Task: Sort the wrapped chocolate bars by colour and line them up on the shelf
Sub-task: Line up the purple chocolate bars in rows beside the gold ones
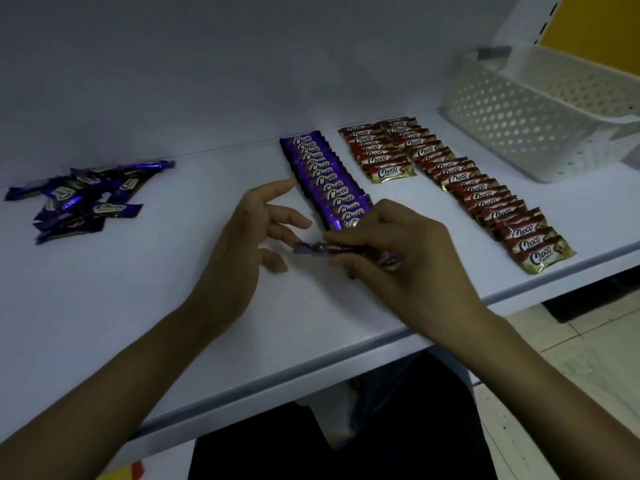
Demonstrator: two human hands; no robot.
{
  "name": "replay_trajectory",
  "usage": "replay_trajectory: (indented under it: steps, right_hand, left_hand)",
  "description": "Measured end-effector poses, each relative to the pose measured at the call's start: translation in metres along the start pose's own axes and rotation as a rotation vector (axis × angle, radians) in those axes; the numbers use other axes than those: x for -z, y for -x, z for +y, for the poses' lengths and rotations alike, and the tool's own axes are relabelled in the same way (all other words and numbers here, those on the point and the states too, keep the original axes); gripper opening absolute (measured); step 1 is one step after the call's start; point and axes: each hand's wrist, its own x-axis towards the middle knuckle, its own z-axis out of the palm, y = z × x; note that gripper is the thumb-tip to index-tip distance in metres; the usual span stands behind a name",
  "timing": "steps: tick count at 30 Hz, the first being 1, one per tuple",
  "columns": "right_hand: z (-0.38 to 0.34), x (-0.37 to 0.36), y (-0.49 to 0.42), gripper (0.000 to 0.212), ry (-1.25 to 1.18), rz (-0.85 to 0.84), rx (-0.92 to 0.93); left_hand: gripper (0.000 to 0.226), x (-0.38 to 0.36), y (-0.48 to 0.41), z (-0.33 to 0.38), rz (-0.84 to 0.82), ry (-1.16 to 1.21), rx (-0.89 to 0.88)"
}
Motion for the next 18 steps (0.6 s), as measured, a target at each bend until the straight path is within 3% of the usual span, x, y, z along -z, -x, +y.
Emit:
replay_trajectory:
  steps: [3, 6, 9, 14, 18]
  right_hand:
    - [0.006, 0.008, 0.023, 0.028, 0.272, -0.168, 0.135]
    - [0.004, 0.012, 0.035, 0.034, 0.238, -0.288, 0.138]
    - [0.007, 0.015, 0.034, 0.041, 0.136, -0.245, 0.031]
    - [0.011, 0.016, 0.031, 0.036, 0.212, -0.270, 0.047]
    - [0.026, 0.037, 0.030, 0.037, 0.274, -0.219, 0.009]
  left_hand:
    - [0.048, 0.001, -0.004, -0.006, 0.105, 0.000, 0.003]
    - [0.046, 0.002, -0.004, -0.007, 0.114, 0.002, -0.001]
    - [0.046, 0.001, -0.003, -0.010, 0.077, -0.048, -0.020]
    - [0.042, 0.004, -0.001, -0.015, 0.045, -0.073, -0.073]
    - [0.026, 0.004, 0.002, -0.019, 0.088, -0.222, -0.097]
